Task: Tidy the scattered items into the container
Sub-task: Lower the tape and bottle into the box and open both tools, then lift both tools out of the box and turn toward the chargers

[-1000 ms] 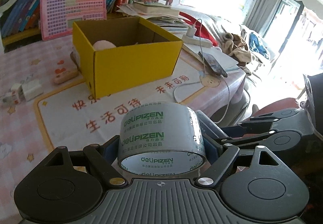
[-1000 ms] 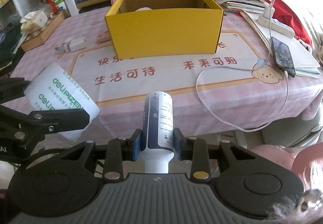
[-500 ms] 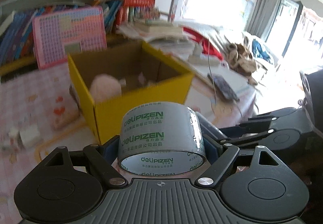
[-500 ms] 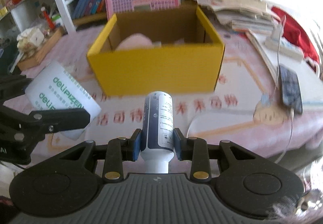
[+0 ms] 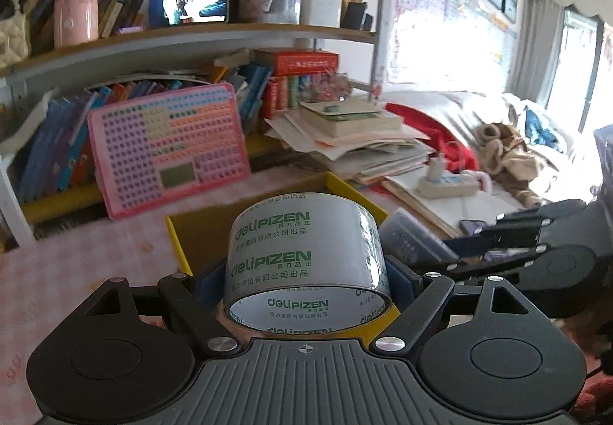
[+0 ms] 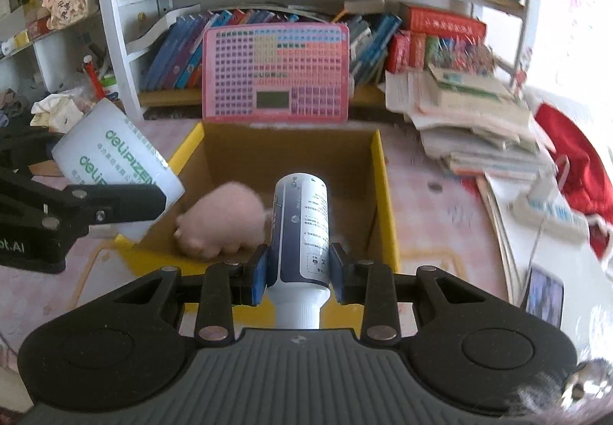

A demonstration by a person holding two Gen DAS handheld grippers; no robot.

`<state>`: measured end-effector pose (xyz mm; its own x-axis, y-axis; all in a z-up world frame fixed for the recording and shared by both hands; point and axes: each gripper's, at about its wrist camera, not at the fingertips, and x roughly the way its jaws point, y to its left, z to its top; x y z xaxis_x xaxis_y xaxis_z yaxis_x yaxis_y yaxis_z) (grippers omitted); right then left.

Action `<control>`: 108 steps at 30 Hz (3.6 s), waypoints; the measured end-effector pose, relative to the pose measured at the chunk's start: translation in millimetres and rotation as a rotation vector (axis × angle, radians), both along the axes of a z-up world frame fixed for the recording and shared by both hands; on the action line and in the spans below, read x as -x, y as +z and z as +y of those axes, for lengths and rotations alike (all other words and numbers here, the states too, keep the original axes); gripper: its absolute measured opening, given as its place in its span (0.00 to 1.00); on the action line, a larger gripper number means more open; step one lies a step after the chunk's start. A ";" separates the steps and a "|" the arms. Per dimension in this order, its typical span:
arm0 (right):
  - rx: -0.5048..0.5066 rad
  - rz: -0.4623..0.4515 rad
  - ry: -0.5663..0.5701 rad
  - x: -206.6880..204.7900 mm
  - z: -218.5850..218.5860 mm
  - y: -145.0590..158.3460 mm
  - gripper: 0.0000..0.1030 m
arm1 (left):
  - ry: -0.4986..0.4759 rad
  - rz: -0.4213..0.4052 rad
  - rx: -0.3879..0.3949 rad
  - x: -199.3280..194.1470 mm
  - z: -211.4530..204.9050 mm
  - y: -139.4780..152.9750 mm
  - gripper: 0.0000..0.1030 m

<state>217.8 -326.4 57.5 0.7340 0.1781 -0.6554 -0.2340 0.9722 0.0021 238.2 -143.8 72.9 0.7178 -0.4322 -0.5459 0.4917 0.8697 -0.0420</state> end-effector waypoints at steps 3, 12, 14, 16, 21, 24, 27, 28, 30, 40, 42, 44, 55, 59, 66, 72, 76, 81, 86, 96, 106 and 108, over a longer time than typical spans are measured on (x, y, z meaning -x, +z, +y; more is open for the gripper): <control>0.039 0.000 0.048 -28.1 -0.6 -2.0 0.30 | 0.002 0.005 -0.051 -17.3 -9.7 -3.6 0.83; 0.143 0.162 0.186 -129.5 6.3 -39.7 0.30 | 0.010 0.115 -0.197 -63.6 -51.0 -43.1 0.83; 0.163 0.216 0.200 -148.4 7.6 -52.5 0.30 | 0.032 0.135 -0.222 -70.2 -54.2 -51.4 0.83; 0.185 0.243 0.212 -160.7 8.4 -61.6 0.30 | 0.037 0.161 -0.213 -74.5 -53.0 -55.4 0.83; 0.250 0.263 0.266 -175.3 19.2 -69.9 0.30 | 0.047 0.172 -0.259 -76.8 -60.5 -59.8 0.83; 0.286 0.263 0.291 -180.3 24.8 -71.6 0.30 | 0.060 0.186 -0.269 -80.0 -61.8 -64.1 0.83; 0.298 0.277 0.305 -186.2 29.7 -74.3 0.30 | 0.061 0.190 -0.292 -81.6 -65.3 -66.7 0.83; 0.296 0.284 0.306 -187.7 30.3 -74.9 0.30 | 0.058 0.192 -0.302 -81.7 -66.2 -67.2 0.83; 0.289 0.293 0.305 -190.2 30.0 -75.7 0.30 | 0.058 0.187 -0.309 -81.5 -67.1 -68.3 0.83; 0.205 0.219 0.260 -174.2 24.9 -52.4 0.46 | 0.085 0.049 -0.262 -57.7 -55.7 -49.1 0.88; 0.200 0.190 0.249 -165.1 23.8 -43.0 0.47 | 0.087 0.021 -0.228 -51.1 -50.1 -40.1 0.89; 0.194 0.159 0.230 -154.9 22.0 -33.1 0.47 | 0.089 -0.005 -0.195 -42.4 -43.6 -32.2 0.90; 0.107 0.076 0.139 -81.0 20.5 6.1 0.58 | 0.087 -0.021 -0.049 10.0 0.8 -9.4 0.90; 0.094 0.031 0.095 -51.5 26.5 17.3 0.60 | 0.099 -0.022 0.005 29.0 20.2 -5.9 0.90; 0.089 -0.026 0.013 -3.5 37.6 20.7 0.64 | 0.131 -0.013 0.036 57.7 56.1 -7.6 0.90; 0.093 -0.077 -0.069 37.9 45.2 17.8 0.68 | 0.167 -0.016 0.031 89.3 89.0 -10.6 0.90; 0.098 -0.074 -0.110 62.1 48.9 12.3 0.70 | 0.200 0.012 0.037 105.7 111.0 -15.6 0.91; 0.089 -0.052 -0.149 88.3 56.1 2.6 0.72 | 0.215 0.039 0.024 123.8 128.3 -22.7 0.91; 0.072 -0.028 -0.192 111.7 62.8 -6.7 0.74 | 0.209 0.065 0.018 141.2 139.4 -28.3 0.91; 0.036 0.016 -0.235 145.4 77.2 -22.0 0.74 | 0.211 0.086 0.008 162.5 152.2 -35.5 0.91; 0.071 0.042 -0.219 167.1 97.4 -37.8 0.77 | 0.284 0.097 0.003 179.0 163.8 -46.3 0.91; 0.067 0.056 -0.219 170.8 101.2 -42.3 0.77 | 0.293 0.095 -0.017 182.1 164.8 -48.8 0.91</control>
